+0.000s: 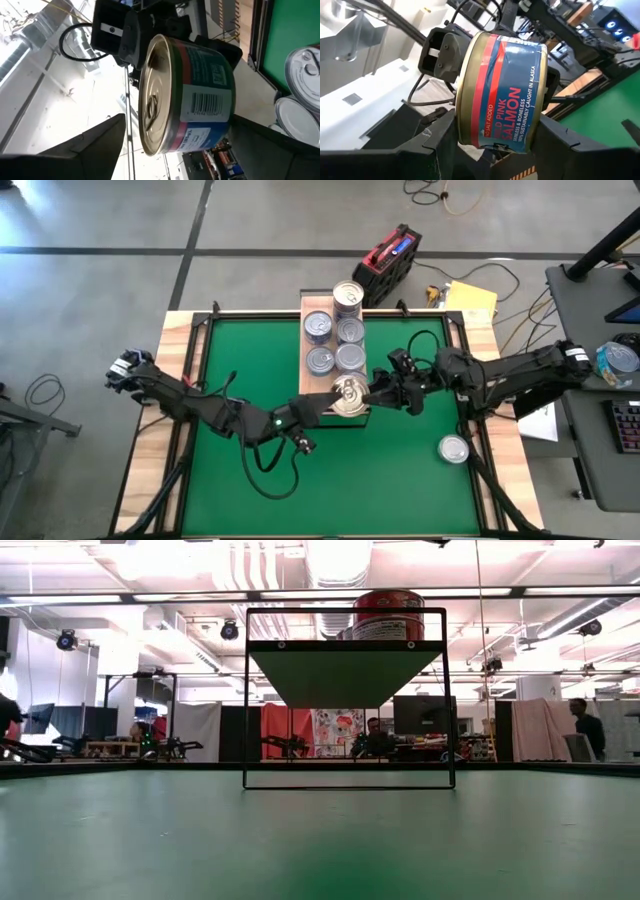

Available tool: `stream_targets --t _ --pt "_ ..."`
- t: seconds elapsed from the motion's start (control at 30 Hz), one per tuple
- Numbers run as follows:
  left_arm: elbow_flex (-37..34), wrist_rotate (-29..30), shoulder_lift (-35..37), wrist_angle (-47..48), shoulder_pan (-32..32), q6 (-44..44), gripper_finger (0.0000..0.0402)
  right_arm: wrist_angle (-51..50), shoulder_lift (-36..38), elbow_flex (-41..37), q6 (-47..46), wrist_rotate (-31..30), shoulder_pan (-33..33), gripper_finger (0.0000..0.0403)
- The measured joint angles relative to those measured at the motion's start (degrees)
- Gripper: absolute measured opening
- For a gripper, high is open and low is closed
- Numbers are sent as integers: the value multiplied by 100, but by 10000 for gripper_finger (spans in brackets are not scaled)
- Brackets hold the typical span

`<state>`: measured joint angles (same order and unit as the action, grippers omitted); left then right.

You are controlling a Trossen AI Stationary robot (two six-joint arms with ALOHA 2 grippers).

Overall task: Stack canned seafood by type on shelf
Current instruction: Stack the dark blue tuna can on top of the dark blue can on the shelf

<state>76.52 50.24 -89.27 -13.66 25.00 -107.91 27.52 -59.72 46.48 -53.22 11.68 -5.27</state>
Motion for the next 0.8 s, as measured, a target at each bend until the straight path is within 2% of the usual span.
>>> stream_targets --t 0.17,0.27,0.37,0.53,0.8 --pt "-47 -33 0 160 1 57 322 190 -140 0 -120 167 10 190" --pt "-175 -84 -1 232 1 2 305 203 -200 0 -140 184 72 190" --pt "-233 -139 -2 240 3 -54 262 206 -218 0 -143 177 120 190" --pt "-238 -106 -2 304 19 -61 159 320 -223 0 -145 204 119 190" --pt "-239 -8 -2 316 19 77 158 309 -232 0 -204 201 128 190"
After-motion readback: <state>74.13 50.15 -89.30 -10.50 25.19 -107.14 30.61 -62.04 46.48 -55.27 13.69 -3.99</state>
